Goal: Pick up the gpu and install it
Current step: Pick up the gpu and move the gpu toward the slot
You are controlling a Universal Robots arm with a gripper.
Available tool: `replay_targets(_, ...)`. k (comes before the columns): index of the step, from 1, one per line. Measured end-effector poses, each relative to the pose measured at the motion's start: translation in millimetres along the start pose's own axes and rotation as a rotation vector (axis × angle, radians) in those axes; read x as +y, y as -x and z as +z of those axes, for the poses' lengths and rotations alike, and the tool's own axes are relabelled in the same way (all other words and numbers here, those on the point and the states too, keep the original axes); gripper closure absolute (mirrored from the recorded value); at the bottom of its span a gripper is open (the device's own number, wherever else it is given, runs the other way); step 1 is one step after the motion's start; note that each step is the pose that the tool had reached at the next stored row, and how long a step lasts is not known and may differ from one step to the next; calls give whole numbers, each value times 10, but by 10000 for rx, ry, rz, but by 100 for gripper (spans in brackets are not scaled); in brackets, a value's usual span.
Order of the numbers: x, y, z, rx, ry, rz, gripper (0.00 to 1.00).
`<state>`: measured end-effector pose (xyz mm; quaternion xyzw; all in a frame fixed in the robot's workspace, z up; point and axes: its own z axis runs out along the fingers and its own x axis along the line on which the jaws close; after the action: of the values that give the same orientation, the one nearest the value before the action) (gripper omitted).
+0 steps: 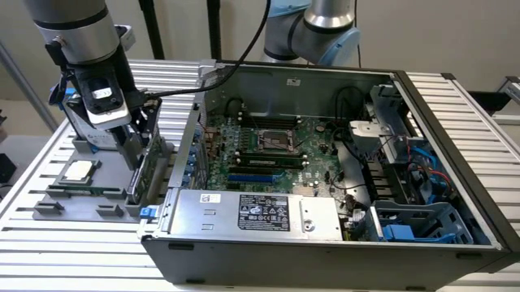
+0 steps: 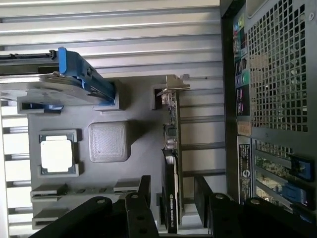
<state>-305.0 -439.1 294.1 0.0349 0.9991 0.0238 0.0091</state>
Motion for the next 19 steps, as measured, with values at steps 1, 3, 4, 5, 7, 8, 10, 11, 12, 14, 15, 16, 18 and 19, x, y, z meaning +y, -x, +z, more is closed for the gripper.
replay_targets(1, -2, 0, 18, 0, 0, 0, 0)
replay_targets(3, -5, -1, 54, -1, 0, 0, 0)
replay_targets(4, -6, -1, 71, 0, 0, 1, 0)
replay_targets(5, -8, -1, 91, -1, 0, 0, 0)
replay_targets(7, -11, 0, 127, 0, 0, 0, 0)
replay_targets(8, -13, 1, 146, 0, 0, 0, 0)
replay_targets(10, -16, 4, 181, -1, 1, 0, 0)
replay_targets(11, -18, 5, 198, 0, 0, 0, 0)
replay_targets(12, -20, 6, 218, 0, 0, 0, 0)
replay_targets(14, -24, 9, 253, 0, 0, 0, 0)
replay_targets(15, -27, 10, 271, 0, 0, -1, 0)
replay_targets(16, -29, 11, 289, 0, 0, 0, 0)
replay_targets(18, -34, 15, 327, -1, 1, -1, 0)
replay_targets(19, -37, 16, 345, 0, 0, 0, 0)
